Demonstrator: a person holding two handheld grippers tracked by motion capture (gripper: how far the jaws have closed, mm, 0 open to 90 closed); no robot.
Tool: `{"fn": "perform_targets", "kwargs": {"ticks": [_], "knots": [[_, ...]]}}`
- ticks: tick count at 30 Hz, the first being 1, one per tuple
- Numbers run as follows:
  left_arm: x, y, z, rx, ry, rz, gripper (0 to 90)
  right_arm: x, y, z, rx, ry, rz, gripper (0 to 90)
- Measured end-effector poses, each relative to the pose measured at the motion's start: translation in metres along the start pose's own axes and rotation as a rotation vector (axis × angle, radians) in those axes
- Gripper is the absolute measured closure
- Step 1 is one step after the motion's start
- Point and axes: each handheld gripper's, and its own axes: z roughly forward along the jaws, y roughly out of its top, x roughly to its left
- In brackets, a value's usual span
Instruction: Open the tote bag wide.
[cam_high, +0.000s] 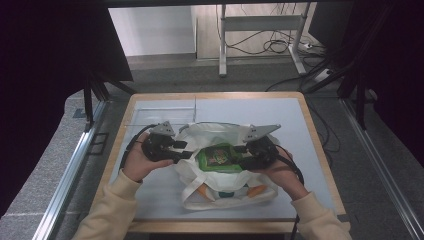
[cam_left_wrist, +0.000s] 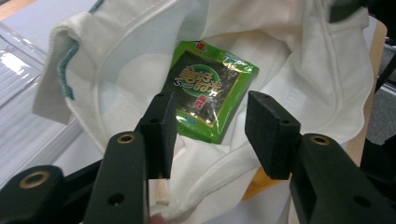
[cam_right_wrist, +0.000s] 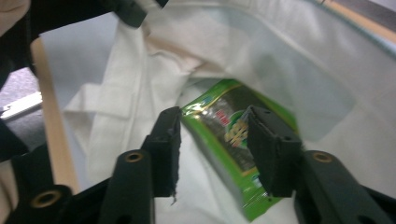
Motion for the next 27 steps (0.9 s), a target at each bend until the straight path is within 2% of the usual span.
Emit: {"fn": "perform_targets", "kwargs": {"ticks": [4,9,17,19,23,27], "knots": [[-0.002,0.004,0.005,-0.002,-0.022,-0.003,58.9,-0.006,0.016,0.007,0.011,-0.012,-0.005,74.9],[-0.01,0.006,0.013,0.036,-0.01,0.037,68.7,-0.015,0.035,0.023,0.036,-0.007,-0.006,86.7],[-0.01,0.003,0.015,0.062,-0.023,0.044,82.6,-0.017,0.058,0.062,0.127,0.001,-0.034,89.1],[-0.011,0.002,0.016,0.07,-0.026,0.041,83.6,-0.019,0.06,0.07,0.136,0.004,-0.033,89.1],[-0.012,0.002,0.016,0.083,-0.029,0.059,84.6,-0.019,0.061,0.083,0.16,0.015,-0.035,89.1],[-0.013,0.001,0.019,0.095,-0.035,0.051,84.9,-0.02,0.06,0.095,0.189,0.019,-0.045,89.2]]}}
